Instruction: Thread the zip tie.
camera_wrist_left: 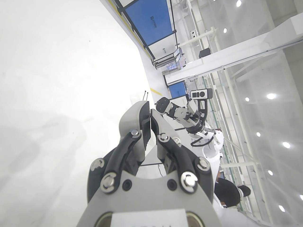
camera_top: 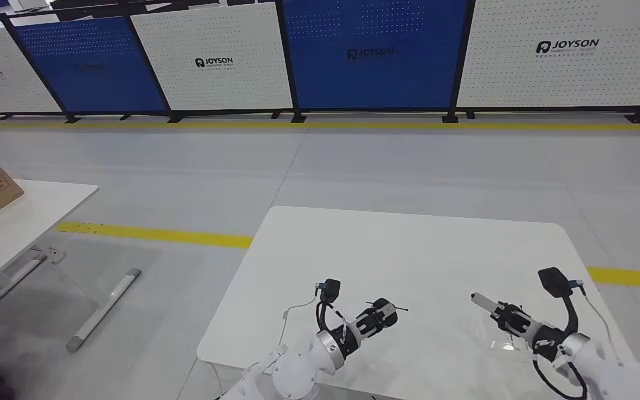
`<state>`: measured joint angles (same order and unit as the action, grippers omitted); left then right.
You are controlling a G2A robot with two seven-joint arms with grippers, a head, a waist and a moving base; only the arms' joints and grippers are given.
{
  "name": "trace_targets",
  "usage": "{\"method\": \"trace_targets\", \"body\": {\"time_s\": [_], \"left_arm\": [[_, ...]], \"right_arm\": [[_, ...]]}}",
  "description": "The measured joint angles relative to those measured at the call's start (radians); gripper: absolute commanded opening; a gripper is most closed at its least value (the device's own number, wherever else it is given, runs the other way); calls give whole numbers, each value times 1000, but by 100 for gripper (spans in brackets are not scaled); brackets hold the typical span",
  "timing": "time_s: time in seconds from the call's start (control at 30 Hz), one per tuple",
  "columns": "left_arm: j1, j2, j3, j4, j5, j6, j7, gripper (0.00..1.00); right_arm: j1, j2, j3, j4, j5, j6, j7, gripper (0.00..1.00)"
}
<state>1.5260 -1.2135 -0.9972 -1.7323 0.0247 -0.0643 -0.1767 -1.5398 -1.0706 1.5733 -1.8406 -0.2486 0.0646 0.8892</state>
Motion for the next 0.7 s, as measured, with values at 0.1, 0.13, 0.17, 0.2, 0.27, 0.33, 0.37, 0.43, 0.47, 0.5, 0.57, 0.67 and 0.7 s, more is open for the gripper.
{"method": "trace_targets", "body": {"time_s": [0.1,0.13,0.17,0.2,0.27,0.33,0.37,0.43,0.47,0.5,0.57,0.67,0.7], "left_arm": [[0,0,0,0,0,0,0,0],[0,0,0,0,0,0,0,0],[0,0,0,0,0,0,0,0],[0,0,0,0,0,0,0,0],[0,0,0,0,0,0,0,0],[0,0,0,0,0,0,0,0],[0,0,0,0,0,0,0,0],[0,0,0,0,0,0,0,0],[0,0,0,0,0,0,0,0],[0,0,0,0,0,0,0,0],[0,0,0,0,0,0,0,0],[0,0,0,0,0,0,0,0],[0,0,0,0,0,0,0,0]], "right_arm": [[-7,1,2,-11,-41,30,-38,100],[-10,1,3,-23,-63,53,-56,100],[-14,1,4,-38,-84,75,-73,100],[-22,2,5,-59,-113,104,-95,100],[-38,2,4,-93,-156,143,-125,100],[-59,3,1,-131,-206,189,-154,100],[-67,3,-2,-145,-227,210,-164,100],[-78,3,-14,-171,-280,256,-178,100],[-80,3,-20,-177,-301,270,-182,100],[-81,2,-24,-180,-317,277,-186,100],[-81,2,-25,-180,-320,277,-186,100],[-81,2,-24,-179,-317,275,-186,100],[-81,2,-24,-179,-317,275,-186,100]]}}
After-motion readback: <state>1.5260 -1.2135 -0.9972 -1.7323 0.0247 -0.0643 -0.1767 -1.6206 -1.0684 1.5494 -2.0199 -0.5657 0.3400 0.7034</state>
